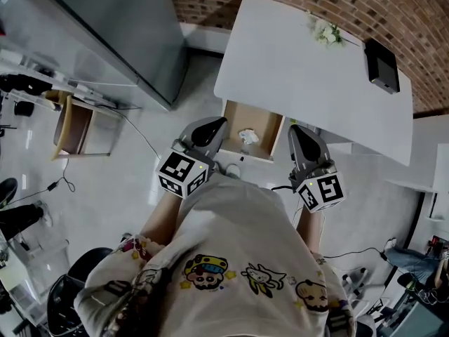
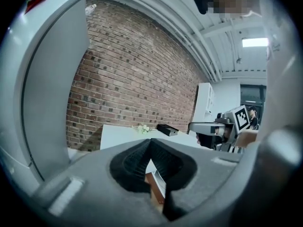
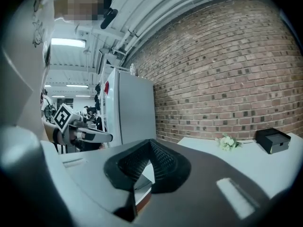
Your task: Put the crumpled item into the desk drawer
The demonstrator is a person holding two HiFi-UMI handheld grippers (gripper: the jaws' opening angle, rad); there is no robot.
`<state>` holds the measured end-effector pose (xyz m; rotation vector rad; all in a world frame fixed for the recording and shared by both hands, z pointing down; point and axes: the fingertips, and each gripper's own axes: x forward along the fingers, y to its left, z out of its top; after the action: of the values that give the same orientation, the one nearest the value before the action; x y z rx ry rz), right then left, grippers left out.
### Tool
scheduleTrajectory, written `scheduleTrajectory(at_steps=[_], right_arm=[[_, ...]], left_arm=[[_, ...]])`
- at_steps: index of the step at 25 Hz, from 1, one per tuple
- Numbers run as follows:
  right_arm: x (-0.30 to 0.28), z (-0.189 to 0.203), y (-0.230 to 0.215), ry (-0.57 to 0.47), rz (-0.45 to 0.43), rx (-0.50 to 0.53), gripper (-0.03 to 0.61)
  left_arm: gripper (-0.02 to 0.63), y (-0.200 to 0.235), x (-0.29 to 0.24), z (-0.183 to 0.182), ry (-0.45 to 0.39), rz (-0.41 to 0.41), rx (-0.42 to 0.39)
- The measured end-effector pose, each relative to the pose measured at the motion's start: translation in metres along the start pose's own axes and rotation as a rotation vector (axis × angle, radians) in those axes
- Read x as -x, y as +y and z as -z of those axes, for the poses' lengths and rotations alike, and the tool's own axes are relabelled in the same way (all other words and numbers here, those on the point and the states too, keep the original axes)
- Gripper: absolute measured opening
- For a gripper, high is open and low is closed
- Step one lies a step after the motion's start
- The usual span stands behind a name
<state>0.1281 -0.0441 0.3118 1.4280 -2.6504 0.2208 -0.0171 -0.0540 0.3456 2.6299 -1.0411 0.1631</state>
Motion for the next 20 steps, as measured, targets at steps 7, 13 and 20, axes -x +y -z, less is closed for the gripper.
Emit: scheduleTrajectory(at_steps=[7,13,20], right_arm=[[-0.007,0.005,0.004,0.004,0.001,-0.016,0.009],[-0.009,0.008,0.003,0.014,0.005,-0.023,0.009],[-0.007,0.014,0.005,0.031,0.0,-0.021,0.009]], left_arm=[[0.0,0.012,0.006,0.003,0.003,-0.027,0.01],[0.0,0.012,0.005,0.002,0.005,-0.029,0.007],[0.0,0.011,0.005,0.005,0.01,-0.031,0.008]])
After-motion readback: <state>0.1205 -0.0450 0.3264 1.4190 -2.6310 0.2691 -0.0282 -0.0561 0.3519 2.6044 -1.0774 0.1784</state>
